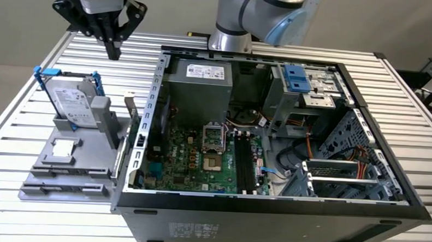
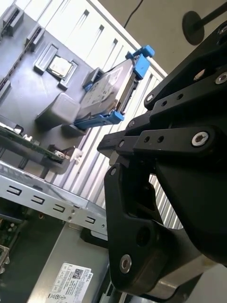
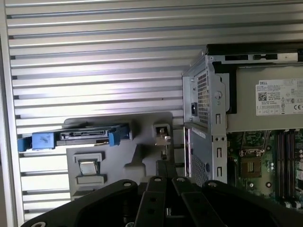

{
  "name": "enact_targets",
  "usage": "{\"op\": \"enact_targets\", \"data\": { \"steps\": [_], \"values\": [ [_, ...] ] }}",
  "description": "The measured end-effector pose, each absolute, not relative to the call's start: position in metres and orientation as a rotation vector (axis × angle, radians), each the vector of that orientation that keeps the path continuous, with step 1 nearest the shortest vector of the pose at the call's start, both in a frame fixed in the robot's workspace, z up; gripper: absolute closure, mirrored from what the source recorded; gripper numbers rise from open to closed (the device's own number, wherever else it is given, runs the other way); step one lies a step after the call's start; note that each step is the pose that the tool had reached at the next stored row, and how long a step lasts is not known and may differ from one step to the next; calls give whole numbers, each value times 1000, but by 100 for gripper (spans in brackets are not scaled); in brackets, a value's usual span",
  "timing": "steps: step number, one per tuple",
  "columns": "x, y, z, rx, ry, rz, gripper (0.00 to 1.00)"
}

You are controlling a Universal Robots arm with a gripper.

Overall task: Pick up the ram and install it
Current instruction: 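Reach for the ram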

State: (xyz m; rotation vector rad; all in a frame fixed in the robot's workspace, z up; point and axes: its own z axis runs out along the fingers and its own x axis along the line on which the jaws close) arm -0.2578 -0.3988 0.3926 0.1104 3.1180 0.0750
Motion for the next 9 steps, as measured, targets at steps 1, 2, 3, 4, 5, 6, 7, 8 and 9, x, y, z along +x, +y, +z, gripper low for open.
{"op": "enact_targets", "data": {
  "steps": [1, 2, 3, 4, 5, 6, 7, 8, 9],
  "values": [
    [-260, -399, 393, 110, 3118, 75, 100],
    [-261, -399, 393, 110, 3118, 75, 100],
    [-264, -399, 393, 110, 3118, 75, 100],
    [-266, -399, 393, 110, 3118, 75, 100],
    [-268, -399, 393, 110, 3118, 75, 100],
    [-271, -399, 393, 110, 3118, 75, 100],
    [-273, -399, 393, 110, 3118, 75, 100],
    [-276, -399, 393, 110, 3118, 75, 100],
    [-278, -399, 393, 110, 3118, 75, 100]
  ]
}}
